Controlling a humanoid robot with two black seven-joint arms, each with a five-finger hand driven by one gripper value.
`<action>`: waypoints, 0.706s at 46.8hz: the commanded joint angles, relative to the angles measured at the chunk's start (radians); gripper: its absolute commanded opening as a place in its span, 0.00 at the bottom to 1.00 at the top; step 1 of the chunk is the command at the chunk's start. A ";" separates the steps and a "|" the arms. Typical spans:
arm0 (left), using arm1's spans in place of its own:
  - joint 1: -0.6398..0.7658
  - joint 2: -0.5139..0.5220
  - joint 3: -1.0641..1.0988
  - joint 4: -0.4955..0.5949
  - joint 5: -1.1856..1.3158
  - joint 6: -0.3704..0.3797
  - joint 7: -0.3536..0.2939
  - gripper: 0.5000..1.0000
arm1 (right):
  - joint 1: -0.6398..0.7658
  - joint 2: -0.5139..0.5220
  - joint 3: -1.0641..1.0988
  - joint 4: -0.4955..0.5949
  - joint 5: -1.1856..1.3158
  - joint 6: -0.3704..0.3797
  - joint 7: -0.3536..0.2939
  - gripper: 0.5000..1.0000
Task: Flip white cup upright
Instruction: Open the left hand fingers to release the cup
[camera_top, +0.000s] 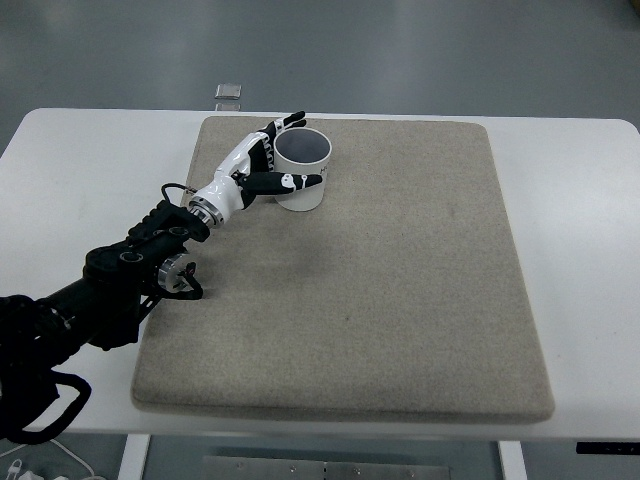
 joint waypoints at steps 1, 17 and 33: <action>0.000 0.000 -0.025 -0.001 0.000 -0.005 0.000 0.99 | 0.000 0.000 0.000 0.000 -0.001 0.001 0.000 0.86; -0.011 0.012 -0.064 -0.040 0.001 -0.012 0.000 0.99 | -0.005 0.000 -0.002 0.002 -0.001 0.006 0.000 0.86; -0.092 0.012 -0.120 -0.046 0.000 -0.035 0.000 0.99 | -0.005 0.000 0.000 0.003 -0.003 0.008 0.000 0.86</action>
